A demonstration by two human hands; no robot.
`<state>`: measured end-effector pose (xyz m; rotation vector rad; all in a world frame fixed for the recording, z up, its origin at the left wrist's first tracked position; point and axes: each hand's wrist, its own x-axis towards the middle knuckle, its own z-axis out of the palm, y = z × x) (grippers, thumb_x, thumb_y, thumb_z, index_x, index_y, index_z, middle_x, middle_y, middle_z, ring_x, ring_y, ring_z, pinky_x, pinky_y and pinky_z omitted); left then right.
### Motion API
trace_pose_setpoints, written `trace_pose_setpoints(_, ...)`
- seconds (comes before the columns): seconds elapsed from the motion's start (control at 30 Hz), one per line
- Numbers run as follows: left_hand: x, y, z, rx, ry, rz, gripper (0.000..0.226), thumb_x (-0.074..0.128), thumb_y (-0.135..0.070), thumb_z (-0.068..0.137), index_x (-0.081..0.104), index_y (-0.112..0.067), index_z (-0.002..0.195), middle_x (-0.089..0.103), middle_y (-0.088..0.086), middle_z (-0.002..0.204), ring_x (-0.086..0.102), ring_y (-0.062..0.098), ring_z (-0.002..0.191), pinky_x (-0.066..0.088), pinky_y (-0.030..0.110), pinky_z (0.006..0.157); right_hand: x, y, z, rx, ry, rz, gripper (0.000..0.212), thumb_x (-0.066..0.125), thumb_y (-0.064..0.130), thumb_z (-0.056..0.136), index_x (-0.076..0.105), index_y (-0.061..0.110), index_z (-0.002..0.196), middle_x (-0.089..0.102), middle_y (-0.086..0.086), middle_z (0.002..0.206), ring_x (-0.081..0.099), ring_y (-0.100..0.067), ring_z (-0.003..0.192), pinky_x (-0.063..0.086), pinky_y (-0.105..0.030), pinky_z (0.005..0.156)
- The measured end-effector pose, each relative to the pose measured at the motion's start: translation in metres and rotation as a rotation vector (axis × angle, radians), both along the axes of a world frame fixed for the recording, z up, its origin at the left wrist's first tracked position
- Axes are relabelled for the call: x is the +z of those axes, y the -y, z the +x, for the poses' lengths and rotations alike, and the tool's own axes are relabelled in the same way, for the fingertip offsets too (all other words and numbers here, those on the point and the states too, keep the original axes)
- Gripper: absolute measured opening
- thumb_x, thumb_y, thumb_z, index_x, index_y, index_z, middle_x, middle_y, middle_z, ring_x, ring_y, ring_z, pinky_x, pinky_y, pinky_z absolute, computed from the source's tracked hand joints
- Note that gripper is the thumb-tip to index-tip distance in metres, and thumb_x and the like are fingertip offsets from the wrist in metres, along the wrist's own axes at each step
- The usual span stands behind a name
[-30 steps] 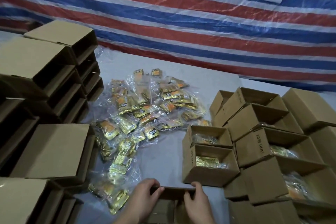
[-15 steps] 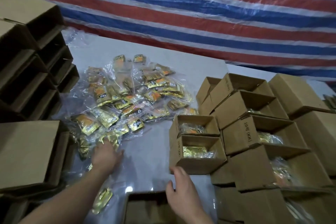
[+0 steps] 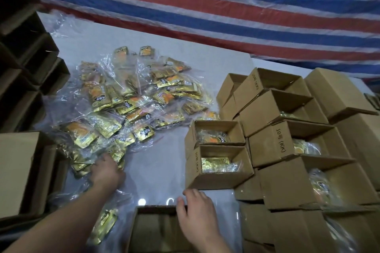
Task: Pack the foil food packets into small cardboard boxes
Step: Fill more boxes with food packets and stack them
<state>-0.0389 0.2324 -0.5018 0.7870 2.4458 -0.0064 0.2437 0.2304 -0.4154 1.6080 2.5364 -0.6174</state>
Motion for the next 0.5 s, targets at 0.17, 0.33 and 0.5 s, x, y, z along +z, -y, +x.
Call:
trace_pose_setpoints(0.17, 0.006, -0.003, -0.001, 0.081, 0.067, 0.169, 0.073, 0.071, -0.028, 0.079, 0.032, -0.003, 0.136, 0.057, 0.02, 0.12, 0.06, 0.036, 0.099, 0.056, 0.045, 0.081, -0.001, 0.0, 0.0, -0.015, -0.02, -0.006, 0.047, 0.026, 0.05, 0.098, 0.058, 0.026, 0.122, 0.06, 0.008, 0.115, 0.052, -0.011, 0.109, 0.04, -0.03, 0.097)
trace_pose_setpoints(0.33, 0.049, -0.01, 0.016, 0.109, 0.211, 0.525, 0.054, 0.069, -0.043, 0.084, 0.038, -0.017, 0.12, 0.063, 0.002, 0.084, 0.064, 0.02, 0.063, 0.048, 0.032, 0.047, -0.002, 0.002, 0.003, -0.045, -0.074, -0.025, 0.048, 0.027, 0.053, 0.096, 0.058, 0.028, 0.123, 0.059, 0.011, 0.117, 0.051, -0.009, 0.112, 0.037, -0.027, 0.098)
trace_pose_setpoints(0.5, 0.119, -0.017, 0.043, 0.01, 0.309, 0.779, 0.05, 0.072, -0.021, 0.073, 0.042, -0.028, 0.112, 0.055, -0.018, 0.086, 0.054, -0.003, 0.075, 0.042, 0.018, 0.058, 0.018, -0.009, -0.002, -0.194, -0.29, -0.124, 0.04, 0.05, 0.05, 0.095, 0.055, 0.027, 0.128, 0.055, 0.012, 0.124, 0.052, -0.009, 0.118, 0.039, -0.022, 0.099)
